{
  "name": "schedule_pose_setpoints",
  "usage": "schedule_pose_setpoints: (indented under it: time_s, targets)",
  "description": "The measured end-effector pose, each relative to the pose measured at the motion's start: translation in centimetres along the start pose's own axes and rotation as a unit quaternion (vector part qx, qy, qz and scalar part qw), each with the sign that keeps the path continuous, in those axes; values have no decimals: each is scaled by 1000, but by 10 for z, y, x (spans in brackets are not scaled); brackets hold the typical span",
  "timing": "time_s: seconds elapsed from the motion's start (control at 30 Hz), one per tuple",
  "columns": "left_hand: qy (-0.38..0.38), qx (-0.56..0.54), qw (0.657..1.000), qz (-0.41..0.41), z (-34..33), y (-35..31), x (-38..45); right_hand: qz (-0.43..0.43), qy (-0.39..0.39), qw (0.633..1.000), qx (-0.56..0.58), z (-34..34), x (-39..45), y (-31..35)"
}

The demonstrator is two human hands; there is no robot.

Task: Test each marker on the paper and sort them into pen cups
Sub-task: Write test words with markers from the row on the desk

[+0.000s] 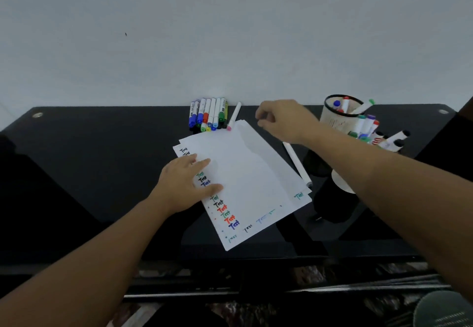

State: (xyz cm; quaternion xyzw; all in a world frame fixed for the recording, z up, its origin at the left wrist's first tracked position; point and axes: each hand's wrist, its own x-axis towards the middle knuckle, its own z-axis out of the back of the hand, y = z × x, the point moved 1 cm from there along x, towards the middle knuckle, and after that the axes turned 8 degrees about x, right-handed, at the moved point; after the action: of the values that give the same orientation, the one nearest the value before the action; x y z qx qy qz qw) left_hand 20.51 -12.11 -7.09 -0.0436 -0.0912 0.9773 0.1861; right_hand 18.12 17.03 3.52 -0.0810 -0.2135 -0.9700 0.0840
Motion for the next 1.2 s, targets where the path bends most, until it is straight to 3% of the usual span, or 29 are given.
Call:
schedule_pose_setpoints:
  time_s: [0.23,0.6,0.7,0.9,1.07,1.2]
  targets:
    - [-32,0,999,-6,-13,12,-2,-14,97,994,-53,-69,43,-7]
    - [-44,-22,999,-2,-20,19,0,-8,101,985,-137,-113,98,-7]
    - [-46,-24,999,-2,-21,21,0,40,68,979,-190,-112,102,-10]
    - [-47,-15,999,2,-19,21,0,206,69,928,-303,-98,98,-4]
    - [-48,-11,999,-1,-17,21,0,280,51,909,-303,-95,82,-1]
    - [-48,-8,999,-2,-17,21,0,271,58,937,-212,-93,58,16]
